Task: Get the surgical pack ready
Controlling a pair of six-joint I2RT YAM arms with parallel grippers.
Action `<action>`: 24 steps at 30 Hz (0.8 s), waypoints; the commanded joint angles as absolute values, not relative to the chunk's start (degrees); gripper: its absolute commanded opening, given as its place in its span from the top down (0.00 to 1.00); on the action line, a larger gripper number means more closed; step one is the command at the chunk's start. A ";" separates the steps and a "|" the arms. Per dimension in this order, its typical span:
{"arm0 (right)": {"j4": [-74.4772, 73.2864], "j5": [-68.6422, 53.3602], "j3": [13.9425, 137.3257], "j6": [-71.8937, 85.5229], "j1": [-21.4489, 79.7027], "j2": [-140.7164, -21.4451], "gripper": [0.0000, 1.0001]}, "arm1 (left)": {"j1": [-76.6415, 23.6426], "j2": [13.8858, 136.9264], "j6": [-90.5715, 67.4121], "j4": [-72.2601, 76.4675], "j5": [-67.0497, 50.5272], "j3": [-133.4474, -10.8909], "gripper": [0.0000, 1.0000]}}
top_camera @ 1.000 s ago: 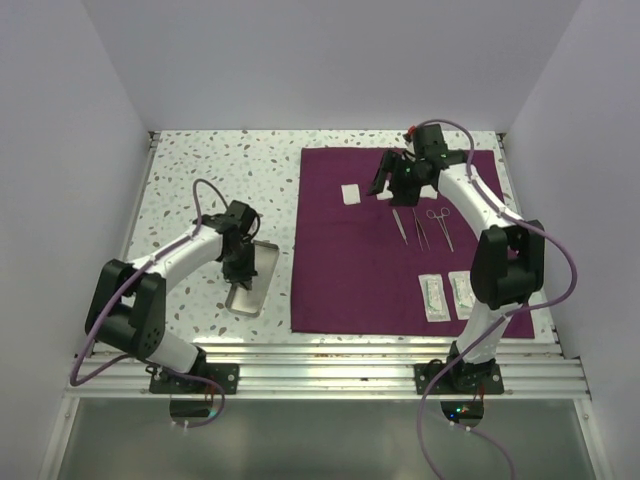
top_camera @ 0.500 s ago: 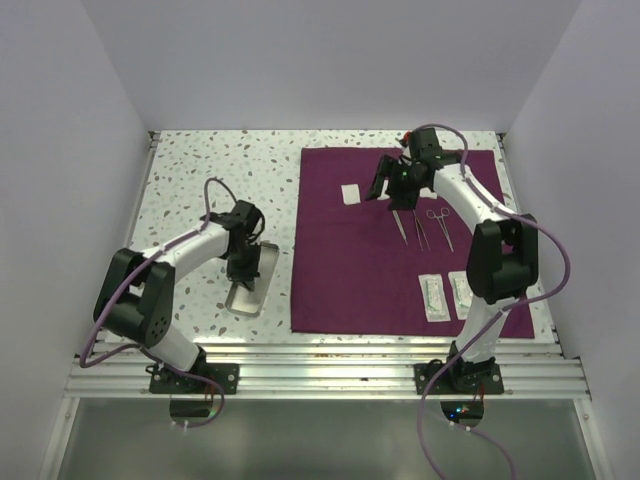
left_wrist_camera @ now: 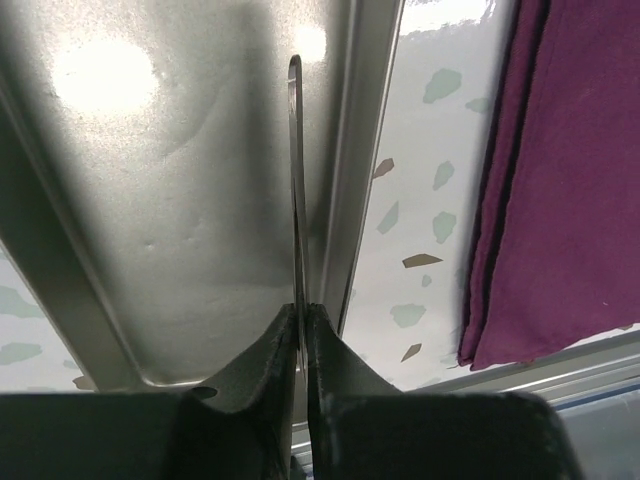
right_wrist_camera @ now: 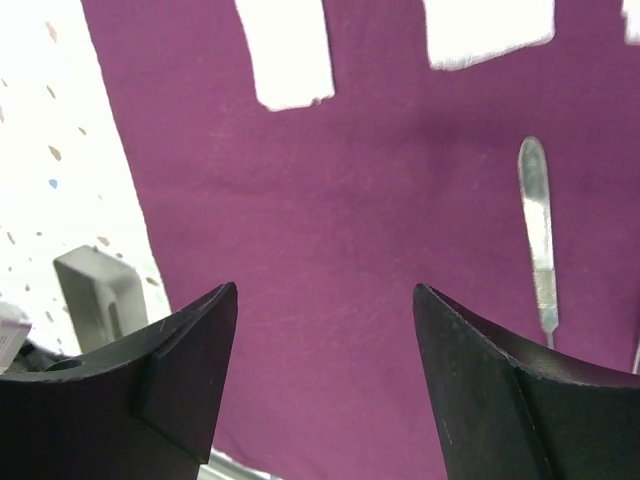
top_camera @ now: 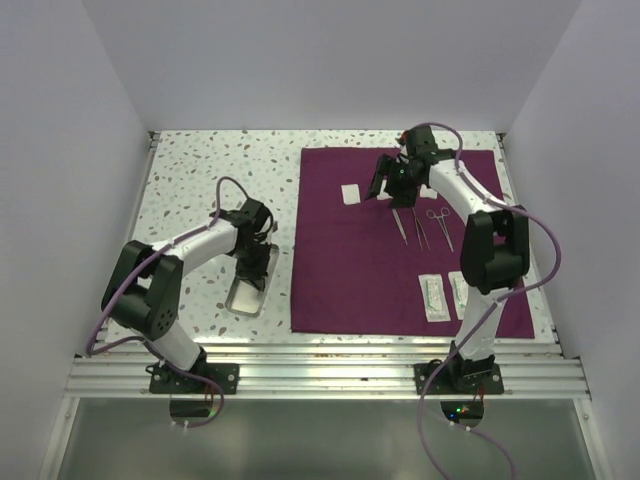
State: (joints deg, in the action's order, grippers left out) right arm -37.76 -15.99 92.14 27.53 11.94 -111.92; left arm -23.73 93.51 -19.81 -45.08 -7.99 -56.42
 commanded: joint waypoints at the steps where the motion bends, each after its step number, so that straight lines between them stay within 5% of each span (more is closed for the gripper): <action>1: -39.36 -11.96 96.58 24.88 11.34 -114.77 0.26 | -24.26 93.17 -18.72 -44.12 -9.23 -58.80 0.89; 12: -47.72 -0.18 108.46 18.02 10.72 -124.45 0.36 | -24.35 90.09 -20.74 -45.44 -8.88 -58.71 0.61; 24: -48.51 1.93 105.56 14.68 10.72 -125.77 0.52 | -24.35 84.38 -22.94 -47.90 -10.99 -63.72 0.54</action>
